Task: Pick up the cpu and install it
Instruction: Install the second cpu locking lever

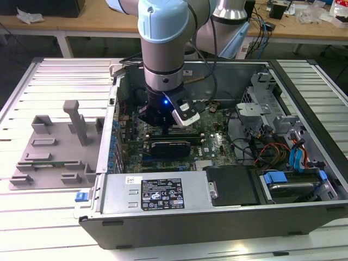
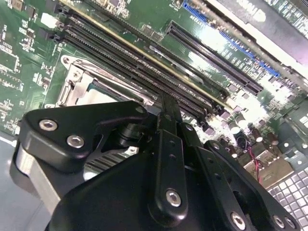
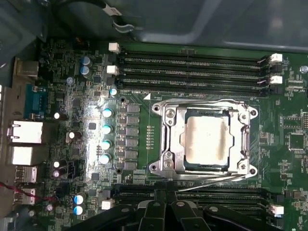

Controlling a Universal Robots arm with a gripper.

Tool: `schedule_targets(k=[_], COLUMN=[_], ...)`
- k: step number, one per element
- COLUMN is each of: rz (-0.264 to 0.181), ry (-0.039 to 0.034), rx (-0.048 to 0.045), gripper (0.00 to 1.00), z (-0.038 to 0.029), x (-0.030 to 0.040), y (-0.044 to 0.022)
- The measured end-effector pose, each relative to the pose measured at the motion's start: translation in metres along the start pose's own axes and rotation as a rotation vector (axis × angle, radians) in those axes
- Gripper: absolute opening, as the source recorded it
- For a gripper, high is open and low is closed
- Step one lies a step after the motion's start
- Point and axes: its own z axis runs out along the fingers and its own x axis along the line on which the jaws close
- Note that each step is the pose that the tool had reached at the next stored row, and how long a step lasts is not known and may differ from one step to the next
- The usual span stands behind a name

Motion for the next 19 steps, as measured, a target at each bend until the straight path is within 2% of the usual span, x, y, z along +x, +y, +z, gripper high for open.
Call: schedule_targets(k=[2, 4, 7, 9, 13, 14, 15, 16, 19], rz=[0.001, 0.001, 0.002, 0.002, 0.002, 0.003, 0.004, 0.005, 0.005], ry=[-0.0008, -0.0011, -0.0017, -0.002, -0.0048, -0.0064, -0.0075, -0.0082, -0.0087], rx=[-0.0173, -0.0233, -0.0385, -0.0425, -0.0614, -0.0854, -0.1036, -0.1137, -0.1206], gripper=[0.11, 0.11, 0.11, 0.11, 0.11, 0.11, 0.11, 0.11, 0.11], z=[-0.0001, 0.0005, 0.0017, 0.0018, 0.0038, 0.004, 0.0042, 0.0053, 0.0069], x=[0.0001, 0.0006, 0.0015, 0.0015, 0.0032, 0.0035, 0.0037, 0.0041, 0.0052], y=[-0.0018, -0.0029, -0.0041, -0.0041, -0.0062, -0.0067, -0.0074, -0.0094, -0.0133])
